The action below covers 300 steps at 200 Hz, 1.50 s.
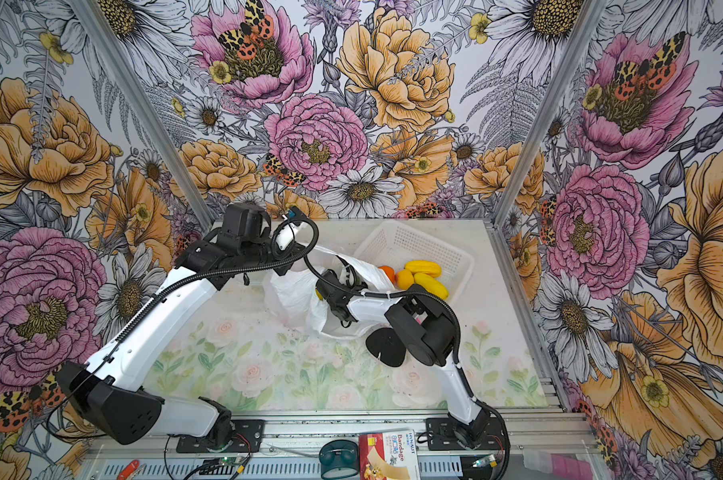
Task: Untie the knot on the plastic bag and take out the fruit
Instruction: 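Close the right gripper on the green fruit, then lift the green fruit up out of the bag with the right gripper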
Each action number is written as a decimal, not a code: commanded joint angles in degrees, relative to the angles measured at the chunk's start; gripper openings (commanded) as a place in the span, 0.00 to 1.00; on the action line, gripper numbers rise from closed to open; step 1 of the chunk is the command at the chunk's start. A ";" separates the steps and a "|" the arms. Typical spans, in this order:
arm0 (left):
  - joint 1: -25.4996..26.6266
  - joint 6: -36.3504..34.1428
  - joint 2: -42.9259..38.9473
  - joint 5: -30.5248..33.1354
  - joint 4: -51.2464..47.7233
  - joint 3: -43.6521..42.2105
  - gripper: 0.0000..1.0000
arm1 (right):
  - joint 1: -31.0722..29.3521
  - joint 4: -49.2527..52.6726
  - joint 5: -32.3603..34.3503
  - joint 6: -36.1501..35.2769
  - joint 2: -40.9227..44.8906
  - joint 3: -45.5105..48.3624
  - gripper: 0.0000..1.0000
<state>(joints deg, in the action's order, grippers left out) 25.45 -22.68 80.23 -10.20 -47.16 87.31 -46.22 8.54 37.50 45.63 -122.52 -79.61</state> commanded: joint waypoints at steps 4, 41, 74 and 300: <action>0.43 -0.88 -2.18 -2.16 1.11 1.00 0.00 | 0.51 0.52 -1.76 -0.38 -2.87 -2.64 0.88; 0.51 -0.88 -2.27 -2.21 1.08 0.98 0.00 | 0.45 0.05 -2.31 -3.30 -3.69 -3.88 0.87; 0.10 -0.58 -1.92 -1.92 1.10 0.98 0.00 | 0.47 -3.83 -5.16 -4.88 -1.27 -0.95 0.62; -1.71 0.51 0.11 0.78 1.09 1.09 0.00 | -8.48 -30.80 -24.93 -12.87 31.38 33.05 0.32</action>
<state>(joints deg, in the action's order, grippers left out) 24.60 -22.83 79.88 -10.33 -47.13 87.31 -52.69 -19.14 12.27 36.27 -98.28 -48.38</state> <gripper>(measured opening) 0.045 0.549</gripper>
